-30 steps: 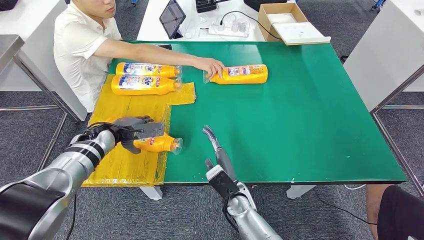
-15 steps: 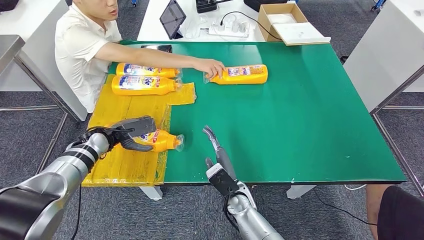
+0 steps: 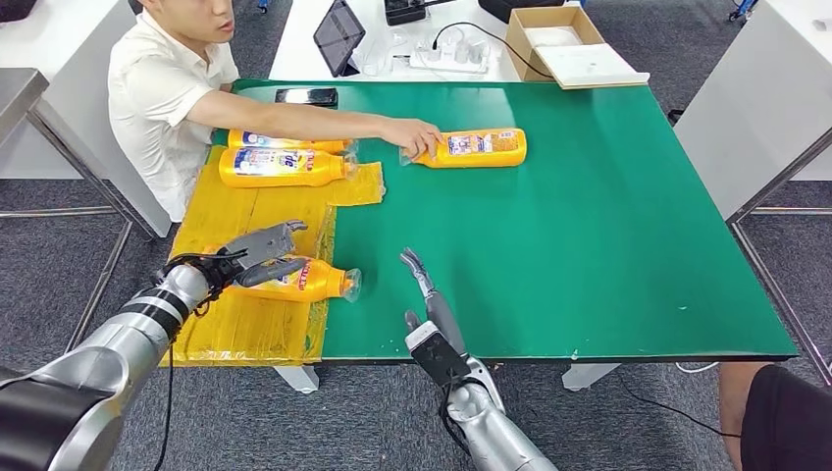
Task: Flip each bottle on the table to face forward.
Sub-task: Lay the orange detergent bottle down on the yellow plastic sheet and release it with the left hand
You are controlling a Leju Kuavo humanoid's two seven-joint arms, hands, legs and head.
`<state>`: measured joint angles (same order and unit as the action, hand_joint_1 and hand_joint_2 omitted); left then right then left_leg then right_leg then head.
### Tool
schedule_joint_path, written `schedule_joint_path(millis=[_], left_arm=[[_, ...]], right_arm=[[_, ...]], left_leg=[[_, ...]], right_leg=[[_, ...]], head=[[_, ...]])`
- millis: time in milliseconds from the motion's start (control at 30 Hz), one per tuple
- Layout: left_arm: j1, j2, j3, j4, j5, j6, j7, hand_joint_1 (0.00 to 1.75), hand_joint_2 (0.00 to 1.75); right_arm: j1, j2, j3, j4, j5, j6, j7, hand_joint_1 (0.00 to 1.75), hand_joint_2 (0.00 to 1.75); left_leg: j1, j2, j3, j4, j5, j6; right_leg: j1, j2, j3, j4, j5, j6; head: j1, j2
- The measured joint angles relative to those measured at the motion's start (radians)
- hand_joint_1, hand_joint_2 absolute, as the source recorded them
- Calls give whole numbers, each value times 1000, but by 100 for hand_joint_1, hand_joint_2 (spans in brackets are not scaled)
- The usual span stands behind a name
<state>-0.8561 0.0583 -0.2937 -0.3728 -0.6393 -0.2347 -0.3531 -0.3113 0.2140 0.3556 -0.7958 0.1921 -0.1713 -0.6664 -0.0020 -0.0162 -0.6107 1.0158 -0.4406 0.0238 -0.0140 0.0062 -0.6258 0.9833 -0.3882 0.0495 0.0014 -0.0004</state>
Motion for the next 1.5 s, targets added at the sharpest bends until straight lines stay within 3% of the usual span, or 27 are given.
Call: schedule_joint_path(millis=[600,867,1000,1067,1167,1233,1367,1500], left_arm=[[17,8,18,-28,5,3,-8,0,0],[54,27,13,-132,90,8,-28,0,0],[79,35,0,-209,143,66,-51,0,175],[131,19,25,-306,267,171,-83,0,175],[274,-28,86,-564,495,298,-37,0,175],[375,-56,103,-722,592,339,-24,0,175],[527,-102,134,-935,638,443,-94,0,175],[609,-122,158,-1062,396,662,-154,0,175]], right_arm=[[3,-7,0,0,-1,-1,0,0,0],[11,-11,0,0,3,-15,0,0,0],[20,-17,1,-15,23,-54,0,0,175],[34,-39,9,-72,82,-182,1,0,175],[51,-107,5,-210,262,-368,38,0,175],[62,-158,-18,-290,427,-389,97,0,175],[65,-258,-61,-355,668,-373,213,0,175],[24,-332,-88,-344,761,-312,267,0,175]], left_leg=[[0,0,0,0,0,0],[0,0,0,0,0,0],[0,0,0,0,0,0],[-1,0,0,0,0,0],[-3,0,0,0,-1,1],[-4,2,0,0,-2,2],[-4,0,-1,0,-3,3],[-4,1,-1,0,-3,4]], right_leg=[[0,0,0,0,0,0],[0,0,0,0,0,0],[0,0,0,0,0,0],[-1,0,0,0,0,0],[-3,0,0,-1,0,0],[-3,1,0,-3,0,0],[-3,0,0,-4,0,1],[-3,0,0,-4,0,1]], head=[[0,0],[0,0],[0,0],[-1,0],[0,0],[0,0],[0,0],[0,0]])
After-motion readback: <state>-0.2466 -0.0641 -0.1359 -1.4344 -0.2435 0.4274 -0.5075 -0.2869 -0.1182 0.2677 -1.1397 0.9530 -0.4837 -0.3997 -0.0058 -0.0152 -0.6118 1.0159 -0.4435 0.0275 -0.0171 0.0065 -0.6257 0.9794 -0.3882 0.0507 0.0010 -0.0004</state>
